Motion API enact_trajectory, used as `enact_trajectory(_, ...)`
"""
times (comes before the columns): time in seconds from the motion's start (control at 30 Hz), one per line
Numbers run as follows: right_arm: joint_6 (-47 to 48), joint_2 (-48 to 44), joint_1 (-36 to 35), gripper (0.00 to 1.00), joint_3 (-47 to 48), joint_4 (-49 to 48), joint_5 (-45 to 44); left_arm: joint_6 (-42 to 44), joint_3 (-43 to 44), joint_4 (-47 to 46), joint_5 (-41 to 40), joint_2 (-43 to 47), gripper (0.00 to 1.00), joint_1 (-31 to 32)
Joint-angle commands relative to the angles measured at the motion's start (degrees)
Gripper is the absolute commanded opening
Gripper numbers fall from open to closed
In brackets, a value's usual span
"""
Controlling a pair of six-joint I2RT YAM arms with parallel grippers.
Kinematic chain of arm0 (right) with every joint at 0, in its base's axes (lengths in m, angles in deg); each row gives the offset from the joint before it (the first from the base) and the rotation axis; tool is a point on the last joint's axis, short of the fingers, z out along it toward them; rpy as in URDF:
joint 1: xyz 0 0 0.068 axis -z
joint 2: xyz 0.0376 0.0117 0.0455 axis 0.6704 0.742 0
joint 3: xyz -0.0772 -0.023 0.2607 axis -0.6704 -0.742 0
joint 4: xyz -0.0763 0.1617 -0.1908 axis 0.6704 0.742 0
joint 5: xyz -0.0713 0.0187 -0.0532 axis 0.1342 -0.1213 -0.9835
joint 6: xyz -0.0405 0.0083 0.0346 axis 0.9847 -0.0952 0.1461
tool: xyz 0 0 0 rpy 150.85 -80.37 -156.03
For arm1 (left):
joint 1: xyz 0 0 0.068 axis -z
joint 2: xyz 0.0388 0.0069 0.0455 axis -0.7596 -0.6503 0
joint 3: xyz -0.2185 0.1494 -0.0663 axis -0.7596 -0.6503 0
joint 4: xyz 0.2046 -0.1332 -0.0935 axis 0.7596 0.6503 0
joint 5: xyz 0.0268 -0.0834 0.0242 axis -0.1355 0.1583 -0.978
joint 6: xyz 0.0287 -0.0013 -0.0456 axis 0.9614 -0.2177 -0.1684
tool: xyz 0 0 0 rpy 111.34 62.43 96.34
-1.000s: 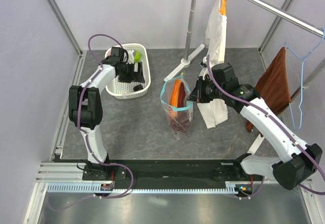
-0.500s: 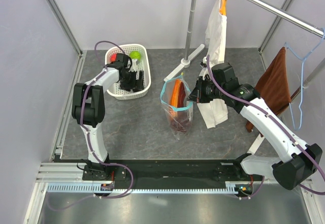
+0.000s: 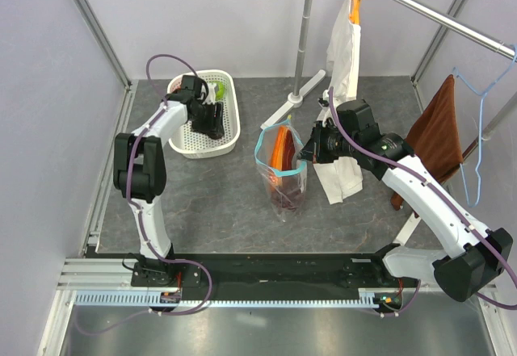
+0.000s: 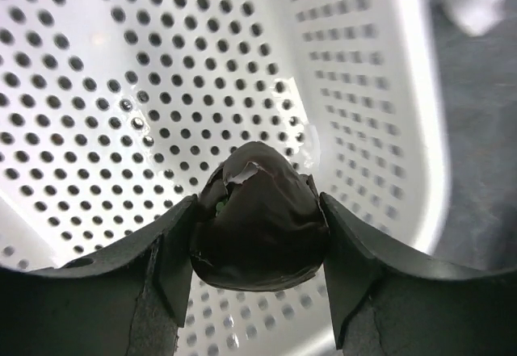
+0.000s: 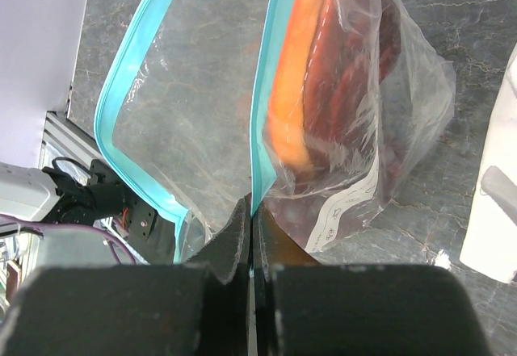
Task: Place the food in the zip-top bag and seal the zipper
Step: Pick up the fake fruit from the bin, then place the fake fruit in the zipper food storage bag.
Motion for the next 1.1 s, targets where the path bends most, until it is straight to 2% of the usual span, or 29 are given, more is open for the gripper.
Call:
enact_trajectory(0.0, 0.28, -0.30, 0.16, 0.00, -0.04, -1.33, -0.51, 3.67, 4.47, 0.75, 6.36, 12.08, 0.55, -0.03)
enact_trajectory(0.07, 0.10, -0.21, 0.16, 0.00, -0.04, -1.68, -0.51, 3.06, 4.38, 0.66, 13.89, 15.95, 0.55, 0.85)
enact_trajectory(0.2, -0.25, -0.03, 0.16, 0.00, -0.04, -1.68, -0.69, 2.70, 4.47, 0.66, 19.83, 24.39, 0.55, 6.64)
enact_trajectory(0.33, -0.43, 0.05, 0.16, 0.00, 0.40, -1.77, -0.77, 0.51, 3.59, -0.04, 18.96, 30.10, 0.55, 16.99)
enact_trajectory(0.43, -0.51, -0.03, 0.08, 0.00, 0.32, -1.68, -0.77, -0.46, 3.77, -0.05, 17.29, 30.29, 0.57, 22.36)
enact_trajectory(0.67, -0.25, -0.82, 0.16, 0.00, 0.14, -1.16, -1.39, -0.82, 0.44, -0.13, 13.86, 27.57, 0.60, 28.27)
enact_trajectory(0.8, -0.07, -1.09, 0.08, 0.00, -0.12, -1.15, -1.39, 0.59, -1.59, 0.22, 12.19, 26.51, 0.71, 31.08)
enact_trajectory(0.97, -0.07, -1.18, 0.08, 0.00, -0.12, -1.24, -1.21, 2.08, -1.42, 2.76, 9.46, 25.37, 0.84, 31.62)
enact_trajectory(1.07, -0.07, -1.35, 0.16, 0.00, -0.21, -1.07, -1.30, 2.09, -0.10, 3.29, 9.02, 25.72, 0.99, 31.35)
